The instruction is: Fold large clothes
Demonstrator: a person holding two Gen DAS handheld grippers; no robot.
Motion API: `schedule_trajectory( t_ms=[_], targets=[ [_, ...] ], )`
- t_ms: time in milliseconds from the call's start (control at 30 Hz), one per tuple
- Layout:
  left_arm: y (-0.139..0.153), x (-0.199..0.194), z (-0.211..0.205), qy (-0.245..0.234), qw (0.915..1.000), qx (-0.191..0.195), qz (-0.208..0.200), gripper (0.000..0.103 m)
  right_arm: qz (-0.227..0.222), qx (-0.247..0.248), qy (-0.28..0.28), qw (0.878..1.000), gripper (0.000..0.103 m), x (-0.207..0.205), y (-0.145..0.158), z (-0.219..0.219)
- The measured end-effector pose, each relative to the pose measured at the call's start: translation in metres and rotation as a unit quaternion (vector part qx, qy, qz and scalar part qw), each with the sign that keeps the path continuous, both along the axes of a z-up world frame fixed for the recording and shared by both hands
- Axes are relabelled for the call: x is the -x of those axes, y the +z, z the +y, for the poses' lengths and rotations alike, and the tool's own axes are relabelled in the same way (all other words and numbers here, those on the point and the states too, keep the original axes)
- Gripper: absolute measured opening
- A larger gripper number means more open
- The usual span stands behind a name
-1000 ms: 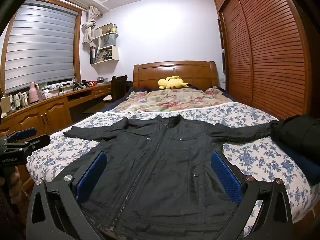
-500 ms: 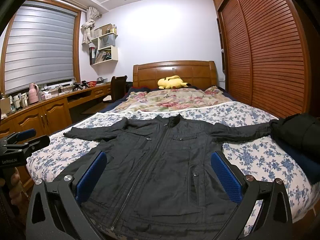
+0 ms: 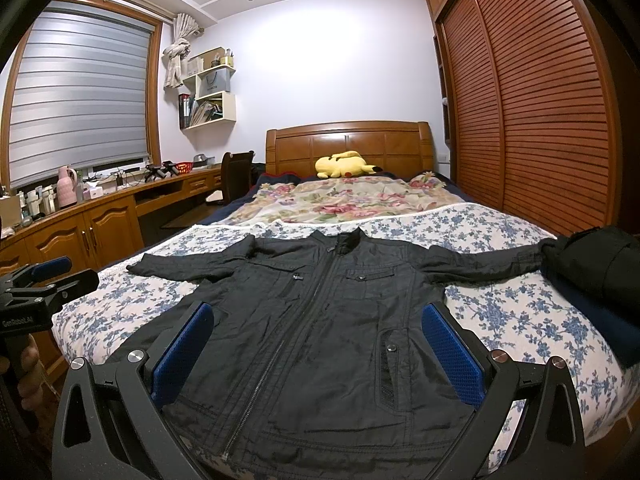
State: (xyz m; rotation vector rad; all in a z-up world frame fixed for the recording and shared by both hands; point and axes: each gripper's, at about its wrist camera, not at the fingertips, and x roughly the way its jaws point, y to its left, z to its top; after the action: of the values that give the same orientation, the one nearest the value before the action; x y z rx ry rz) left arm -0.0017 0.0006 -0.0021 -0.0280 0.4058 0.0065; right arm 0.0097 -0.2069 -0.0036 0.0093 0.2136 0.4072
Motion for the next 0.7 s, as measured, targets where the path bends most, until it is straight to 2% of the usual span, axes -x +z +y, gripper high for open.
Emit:
schedule_trajectory(
  t_ms=[700],
  targets=[
    [-0.0004, -0.0005, 0.0004, -0.002, 1.0, 0.002, -0.003, 0.103, -0.001, -0.001, 0.0, 1.0, 0.103, 0.0007, 0.0003, -0.0014]
  ],
)
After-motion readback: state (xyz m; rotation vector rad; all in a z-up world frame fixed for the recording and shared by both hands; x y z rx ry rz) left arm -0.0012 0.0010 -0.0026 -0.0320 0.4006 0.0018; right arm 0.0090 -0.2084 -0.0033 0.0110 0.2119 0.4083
